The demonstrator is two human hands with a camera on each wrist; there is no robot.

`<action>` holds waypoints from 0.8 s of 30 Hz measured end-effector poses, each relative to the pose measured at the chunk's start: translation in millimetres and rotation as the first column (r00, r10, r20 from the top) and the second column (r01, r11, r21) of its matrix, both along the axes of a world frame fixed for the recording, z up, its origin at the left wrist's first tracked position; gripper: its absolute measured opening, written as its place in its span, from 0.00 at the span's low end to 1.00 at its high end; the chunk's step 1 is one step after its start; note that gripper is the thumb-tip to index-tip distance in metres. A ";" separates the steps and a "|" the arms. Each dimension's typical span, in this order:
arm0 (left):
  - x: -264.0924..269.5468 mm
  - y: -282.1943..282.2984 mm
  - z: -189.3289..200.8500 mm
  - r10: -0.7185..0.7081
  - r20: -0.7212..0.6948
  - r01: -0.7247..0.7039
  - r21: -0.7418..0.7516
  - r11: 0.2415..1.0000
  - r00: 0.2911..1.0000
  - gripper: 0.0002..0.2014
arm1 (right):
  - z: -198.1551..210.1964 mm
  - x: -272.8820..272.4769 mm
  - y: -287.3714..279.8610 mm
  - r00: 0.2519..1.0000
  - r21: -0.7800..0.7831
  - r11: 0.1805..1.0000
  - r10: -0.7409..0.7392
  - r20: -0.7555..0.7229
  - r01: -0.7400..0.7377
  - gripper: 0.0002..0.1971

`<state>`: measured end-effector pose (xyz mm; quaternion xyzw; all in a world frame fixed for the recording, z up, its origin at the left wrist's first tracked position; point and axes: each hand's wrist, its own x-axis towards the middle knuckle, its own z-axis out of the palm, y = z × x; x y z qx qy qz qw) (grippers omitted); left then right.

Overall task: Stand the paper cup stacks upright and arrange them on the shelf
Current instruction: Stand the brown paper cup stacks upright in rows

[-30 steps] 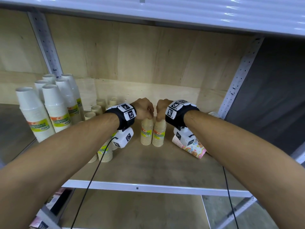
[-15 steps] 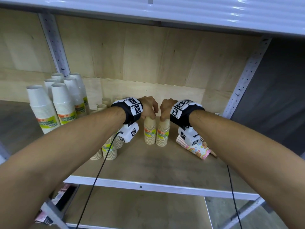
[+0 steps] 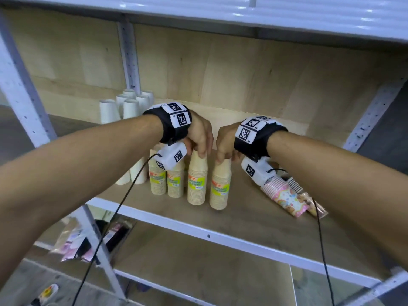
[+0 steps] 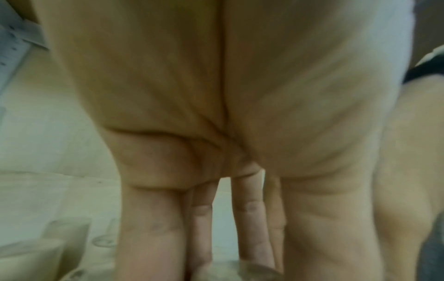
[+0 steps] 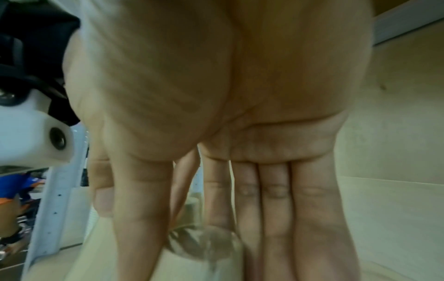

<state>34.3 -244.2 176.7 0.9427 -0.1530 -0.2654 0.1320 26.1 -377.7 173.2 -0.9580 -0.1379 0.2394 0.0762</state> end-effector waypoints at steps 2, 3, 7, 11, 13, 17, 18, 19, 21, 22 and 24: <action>-9.1 12.0 4.5 0.008 -0.005 -0.008 0.024 1.000 1.000 0.15 | 1.7 -6.6 11.7 0.999 0.000 1.000 0.028 -0.030 -0.028 0.13; -13.1 18.6 5.6 0.019 -0.011 -0.018 0.031 0.999 1.000 0.16 | 1.5 -9.6 18.2 0.998 -0.008 0.999 0.042 -0.044 -0.042 0.13; -28.4 45.4 5.9 0.073 -0.009 -0.072 0.065 0.995 0.997 0.17 | -2.5 -17.1 42.9 0.991 0.006 0.995 0.104 -0.080 -0.103 0.13; -37.2 71.0 2.9 0.130 0.002 -0.130 0.079 0.988 0.991 0.17 | -9.5 -22.8 67.7 0.986 0.048 0.987 0.158 -0.059 -0.155 0.16; -39.2 81.4 1.1 0.157 0.008 -0.157 0.079 0.984 0.988 0.17 | -11.8 -25.5 79.5 0.981 0.076 0.979 0.193 -0.036 -0.190 0.16; -41.6 97.3 -4.1 0.189 0.030 -0.191 0.095 0.977 0.981 0.16 | -13.2 -28.3 97.6 0.975 0.128 0.967 0.221 0.022 -0.222 0.15; -42.5 99.6 -6.1 0.194 0.033 -0.196 0.099 0.976 0.981 0.14 | -13.9 -28.8 101.2 0.974 0.133 0.965 0.226 0.030 -0.228 0.15; -43.1 101.9 -8.5 0.197 0.038 -0.200 0.100 0.975 0.980 0.13 | -14.9 -29.1 104.3 0.972 0.132 0.963 0.234 0.036 -0.237 0.15; -43.4 105.9 -13.6 0.201 0.051 -0.205 0.098 0.974 0.978 0.15 | -17.3 -28.9 109.3 0.966 0.104 0.961 0.252 0.062 -0.258 0.15; -43.7 107.5 -15.9 0.201 0.058 -0.206 0.095 0.974 0.978 0.17 | -18.6 -28.6 111.1 0.963 0.089 0.960 0.259 0.078 -0.265 0.15; -44.3 110.2 -20.2 0.199 0.070 -0.205 0.088 0.975 0.977 0.20 | -21.8 -27.9 114.2 0.960 0.081 0.959 0.264 0.098 -0.272 0.16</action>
